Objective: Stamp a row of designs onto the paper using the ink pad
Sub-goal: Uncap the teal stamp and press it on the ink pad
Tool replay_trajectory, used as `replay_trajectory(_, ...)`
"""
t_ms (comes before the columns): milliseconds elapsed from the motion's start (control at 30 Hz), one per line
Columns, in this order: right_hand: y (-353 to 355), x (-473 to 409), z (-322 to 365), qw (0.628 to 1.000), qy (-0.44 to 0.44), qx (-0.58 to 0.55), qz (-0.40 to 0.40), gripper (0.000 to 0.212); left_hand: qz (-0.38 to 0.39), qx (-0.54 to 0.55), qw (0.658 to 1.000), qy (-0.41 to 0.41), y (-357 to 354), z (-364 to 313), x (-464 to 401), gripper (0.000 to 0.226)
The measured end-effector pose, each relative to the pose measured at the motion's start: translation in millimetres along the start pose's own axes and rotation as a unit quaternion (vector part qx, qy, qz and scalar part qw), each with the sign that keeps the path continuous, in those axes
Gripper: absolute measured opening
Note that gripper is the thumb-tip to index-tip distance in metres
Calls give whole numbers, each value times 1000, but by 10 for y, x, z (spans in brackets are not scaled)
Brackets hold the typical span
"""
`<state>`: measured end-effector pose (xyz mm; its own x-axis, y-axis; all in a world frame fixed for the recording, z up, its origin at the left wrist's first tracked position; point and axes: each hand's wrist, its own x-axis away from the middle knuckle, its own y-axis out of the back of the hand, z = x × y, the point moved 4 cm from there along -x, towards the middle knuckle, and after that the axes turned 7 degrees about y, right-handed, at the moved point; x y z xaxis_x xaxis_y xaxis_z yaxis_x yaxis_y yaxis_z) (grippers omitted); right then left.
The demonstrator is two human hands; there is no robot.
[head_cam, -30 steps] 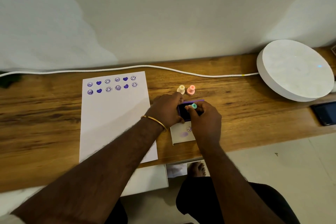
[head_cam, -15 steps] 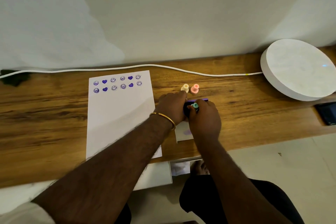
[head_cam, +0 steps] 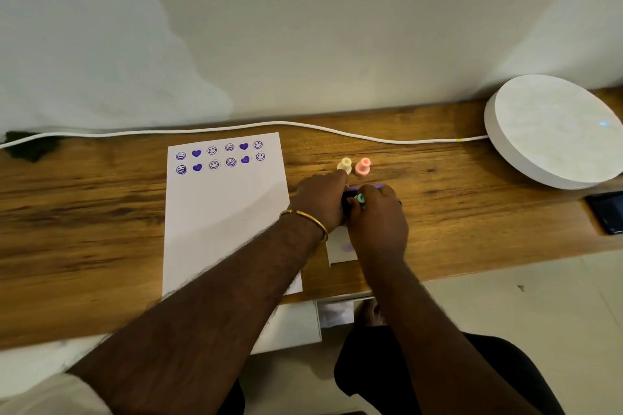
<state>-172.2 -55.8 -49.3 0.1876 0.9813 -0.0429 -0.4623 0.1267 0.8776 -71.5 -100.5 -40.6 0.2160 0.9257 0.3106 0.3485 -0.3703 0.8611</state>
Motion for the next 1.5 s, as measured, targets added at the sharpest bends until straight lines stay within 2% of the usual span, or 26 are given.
replay_trajectory(167,71,-11,-93,998,-13,-61,-31,19,9,-1,1000,3,24,-15,2,56)
replay_trajectory(400,63,-68,-53,1000,3,-6,13,23,2,-10,1000,9,11,-4,3,55)
replay_trajectory(600,52,-2,-51,999,-8,-48,-23,20,-16,-20,1000,3,2,-7,-12,53)
replay_trajectory(733,32,-10,-27,1000,-2,-27,-12,20,-18,-26,999,3,-17,-3,-18,50)
replay_trajectory(933,95,-31,-92,996,-19,-83,-28,20,-22,-33,999,1,6,-17,-28,48)
replay_trajectory(1100,36,1,26,1000,10,16,-9,27,-33,-42,999,-3,1,-11,-23,47)
replay_trajectory(1167,47,-31,15,1000,6,16,-1,28,-34,-42,999,0,6,-7,-24,47)
replay_trajectory(1300,108,-108,-76,999,12,-42,8,19,-33,-44,998,-8,17,3,0,51)
replay_trajectory(1400,222,-89,-155,989,6,-146,-21,12,-24,-46,998,-21,3,14,25,58)
replay_trajectory(1467,285,-57,-239,965,-84,-241,-53,8,-17,-37,999,-25,-7,19,38,65)
replay_trajectory(1500,291,-33,-278,938,-149,-308,-50,12,-13,-32,999,-28,-10,19,46,67)
